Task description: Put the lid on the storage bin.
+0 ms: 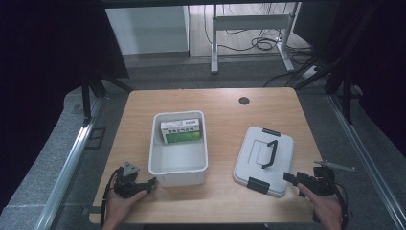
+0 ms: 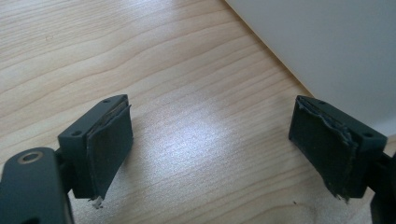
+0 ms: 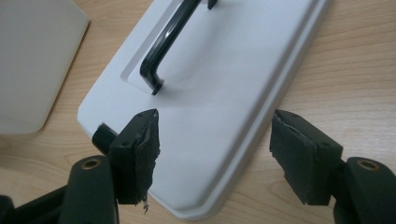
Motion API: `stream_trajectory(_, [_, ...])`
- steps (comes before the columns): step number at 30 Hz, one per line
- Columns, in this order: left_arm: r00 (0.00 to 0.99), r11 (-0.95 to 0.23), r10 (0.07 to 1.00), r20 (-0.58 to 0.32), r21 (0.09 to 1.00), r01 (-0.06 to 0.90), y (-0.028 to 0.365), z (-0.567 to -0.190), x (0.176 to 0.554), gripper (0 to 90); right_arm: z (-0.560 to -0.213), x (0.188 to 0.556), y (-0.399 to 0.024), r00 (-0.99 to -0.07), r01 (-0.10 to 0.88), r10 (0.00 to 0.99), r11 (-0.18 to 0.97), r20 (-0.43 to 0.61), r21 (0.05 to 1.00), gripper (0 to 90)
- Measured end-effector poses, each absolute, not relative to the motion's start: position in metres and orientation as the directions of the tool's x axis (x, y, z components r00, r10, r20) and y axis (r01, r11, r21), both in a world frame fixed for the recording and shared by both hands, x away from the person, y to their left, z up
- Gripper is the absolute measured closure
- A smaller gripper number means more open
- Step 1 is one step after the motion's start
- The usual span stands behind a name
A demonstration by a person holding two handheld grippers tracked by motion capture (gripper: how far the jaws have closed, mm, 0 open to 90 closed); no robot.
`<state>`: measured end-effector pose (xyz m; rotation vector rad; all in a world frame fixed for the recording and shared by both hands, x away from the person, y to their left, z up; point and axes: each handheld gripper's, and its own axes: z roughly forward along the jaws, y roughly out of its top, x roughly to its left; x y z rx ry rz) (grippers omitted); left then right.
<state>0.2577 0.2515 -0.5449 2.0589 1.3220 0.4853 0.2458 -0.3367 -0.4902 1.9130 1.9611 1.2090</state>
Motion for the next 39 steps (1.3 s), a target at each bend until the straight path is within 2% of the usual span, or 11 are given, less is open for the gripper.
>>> stream_trajectory(23, [0.428,-0.293,0.903,-0.032,0.683,0.669,0.252,-0.545,0.256,14.0,-0.487,0.248,-0.336,-0.132,0.788,0.895,-0.166,0.426,0.593,33.2])
stream_trajectory(39, [0.432,-0.296,0.901,-0.034,0.682,0.669,0.253,-0.545,0.259,13.0,-0.471,0.247,-0.326,-0.16,0.783,0.901,-0.134,0.404,0.608,33.2])
